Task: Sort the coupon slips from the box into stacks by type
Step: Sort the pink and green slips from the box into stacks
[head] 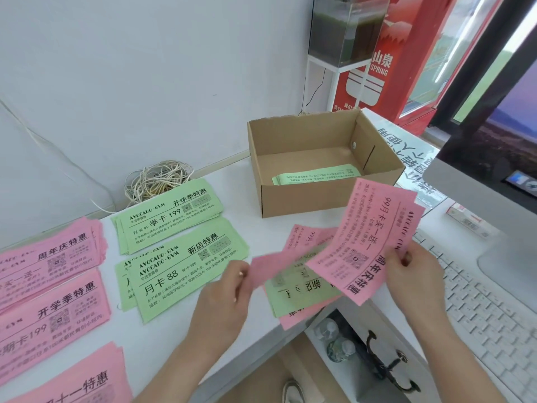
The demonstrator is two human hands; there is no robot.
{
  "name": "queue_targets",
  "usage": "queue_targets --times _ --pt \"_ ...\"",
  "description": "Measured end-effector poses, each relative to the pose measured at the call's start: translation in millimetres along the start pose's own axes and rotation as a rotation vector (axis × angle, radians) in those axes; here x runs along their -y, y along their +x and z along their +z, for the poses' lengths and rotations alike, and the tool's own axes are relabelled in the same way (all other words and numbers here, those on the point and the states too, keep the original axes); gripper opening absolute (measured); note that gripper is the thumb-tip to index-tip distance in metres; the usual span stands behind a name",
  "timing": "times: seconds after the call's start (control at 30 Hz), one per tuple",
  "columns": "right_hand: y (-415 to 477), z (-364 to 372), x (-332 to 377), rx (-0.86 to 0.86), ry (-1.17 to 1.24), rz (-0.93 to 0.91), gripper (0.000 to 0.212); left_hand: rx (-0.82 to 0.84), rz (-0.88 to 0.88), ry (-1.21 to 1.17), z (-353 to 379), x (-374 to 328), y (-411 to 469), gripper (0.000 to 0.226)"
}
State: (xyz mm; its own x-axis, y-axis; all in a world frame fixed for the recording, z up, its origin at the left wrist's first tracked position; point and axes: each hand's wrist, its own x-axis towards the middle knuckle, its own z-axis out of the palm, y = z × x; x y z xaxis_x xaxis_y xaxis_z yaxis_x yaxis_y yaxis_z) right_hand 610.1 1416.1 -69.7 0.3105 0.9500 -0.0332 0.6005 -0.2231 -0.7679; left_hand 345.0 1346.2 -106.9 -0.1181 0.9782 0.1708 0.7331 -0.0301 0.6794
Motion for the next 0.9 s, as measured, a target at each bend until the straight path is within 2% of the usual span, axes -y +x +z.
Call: queue_targets --times 0.1,0.17,0.23,0.3,0.37,0.43,0.5,0.57,0.7,0.77,0.83,0.9 --pt "-2.8 -8.5 10.4 0.128 -0.045 0.008 0.023 -0.24 0.035 -0.053 -23.0 -24.3 4.4 0.01" --pt "-11.6 -8.4 23.4 0.262 0.054 -0.008 0.025 -0.326 0.162 0.004 -33.2 -42.0 2.5 0.005" --pt "-22.3 -4.8 38.8 0.413 0.237 -0.002 0.027 -0.274 0.389 0.145 -28.7 -52.0 -4.6 0.017" --pt "-29.8 1.2 51.0 0.544 0.385 0.028 0.029 -0.132 0.618 0.329 -12.7 -50.0 -13.6 0.025" --pt "-33.9 8.3 58.5 0.654 0.506 0.09 0.031 -0.026 0.694 0.443 1.0 -45.4 -20.6 0.02" --pt "-37.1 14.3 61.6 0.743 0.593 0.156 0.029 0.016 0.67 0.48 3.6 -43.4 -24.6 0.015" --pt "-41.6 19.2 63.0 0.854 0.615 0.123 0.028 0.039 0.647 0.526 2.5 -42.5 -28.9 0.014" --pt "-47.3 23.1 66.4 0.934 0.51 -0.044 0.024 0.06 0.634 0.563 1.2 -42.6 -33.3 0.014" --pt "-48.6 36.9 77.8 0.87 0.18 -0.252 0.033 0.142 0.561 0.511 -9.3 -45.6 -41.1 0.016" --pt "-44.7 42.1 83.3 0.898 0.026 -0.333 0.031 0.083 0.475 0.38 -26.0 -44.0 -42.2 0.023" --pt "-39.6 44.8 90.4 0.978 -0.118 -0.44 0.029 -0.081 0.328 0.372 -51.7 -39.2 -37.0 0.036" --pt "-37.4 47.1 102.5 1.07 -0.197 -0.522 0.029 -0.183 0.071 0.276 -86.2 -36.6 -28.6 0.059"
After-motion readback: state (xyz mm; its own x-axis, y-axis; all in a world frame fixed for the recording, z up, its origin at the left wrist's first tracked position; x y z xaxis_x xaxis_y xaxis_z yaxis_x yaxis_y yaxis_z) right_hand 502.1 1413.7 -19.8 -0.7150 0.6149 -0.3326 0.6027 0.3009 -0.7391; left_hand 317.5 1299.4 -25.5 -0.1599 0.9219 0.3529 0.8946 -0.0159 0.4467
